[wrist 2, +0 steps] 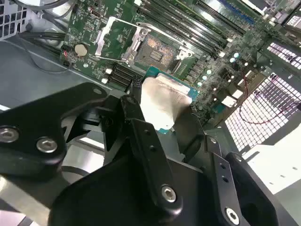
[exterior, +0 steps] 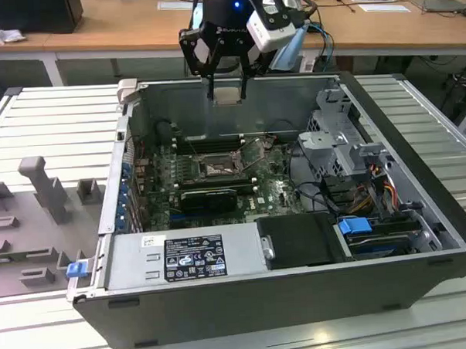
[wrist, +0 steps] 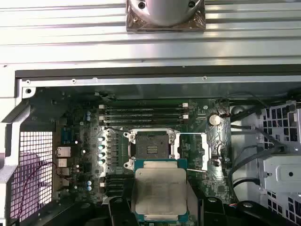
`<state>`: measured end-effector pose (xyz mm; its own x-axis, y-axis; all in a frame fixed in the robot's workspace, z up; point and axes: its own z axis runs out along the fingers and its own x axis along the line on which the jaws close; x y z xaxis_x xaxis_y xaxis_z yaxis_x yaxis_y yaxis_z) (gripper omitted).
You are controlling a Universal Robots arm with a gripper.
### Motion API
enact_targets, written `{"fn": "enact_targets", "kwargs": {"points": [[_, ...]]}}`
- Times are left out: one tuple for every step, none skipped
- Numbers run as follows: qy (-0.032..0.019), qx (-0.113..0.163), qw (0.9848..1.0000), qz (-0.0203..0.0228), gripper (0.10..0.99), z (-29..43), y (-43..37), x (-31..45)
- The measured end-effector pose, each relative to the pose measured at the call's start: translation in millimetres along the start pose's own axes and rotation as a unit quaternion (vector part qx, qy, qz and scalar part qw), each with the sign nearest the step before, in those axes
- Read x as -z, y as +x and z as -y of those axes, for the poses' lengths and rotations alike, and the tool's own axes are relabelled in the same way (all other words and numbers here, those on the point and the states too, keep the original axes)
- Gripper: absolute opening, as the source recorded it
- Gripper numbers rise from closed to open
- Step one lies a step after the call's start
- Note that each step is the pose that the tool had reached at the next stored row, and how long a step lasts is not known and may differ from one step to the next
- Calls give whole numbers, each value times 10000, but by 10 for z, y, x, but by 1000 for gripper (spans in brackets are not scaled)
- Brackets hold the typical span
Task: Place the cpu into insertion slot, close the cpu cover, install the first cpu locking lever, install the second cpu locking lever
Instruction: 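Place the cpu into insertion slot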
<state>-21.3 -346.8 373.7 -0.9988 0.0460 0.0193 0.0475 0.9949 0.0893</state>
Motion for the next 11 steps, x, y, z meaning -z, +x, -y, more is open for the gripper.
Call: {"fn": "enact_targets", "kwargs": {"points": [[-4,-205,9998,18,525,0,0,0],[-6,-311,9995,28,525,0,0,0],[-7,-345,9994,31,525,0,0,-1],[-6,-348,9994,31,525,0,0,-3],[-7,-349,9994,31,525,1,0,-5],[-7,-349,9994,31,525,1,0,-8],[-6,-349,9994,31,525,1,0,-10],[-7,-349,9994,31,525,1,0,-15],[-7,-348,9994,31,525,2,0,-18],[-7,-349,9994,31,525,2,0,-19],[-7,-349,9994,31,525,2,0,-20]]}}
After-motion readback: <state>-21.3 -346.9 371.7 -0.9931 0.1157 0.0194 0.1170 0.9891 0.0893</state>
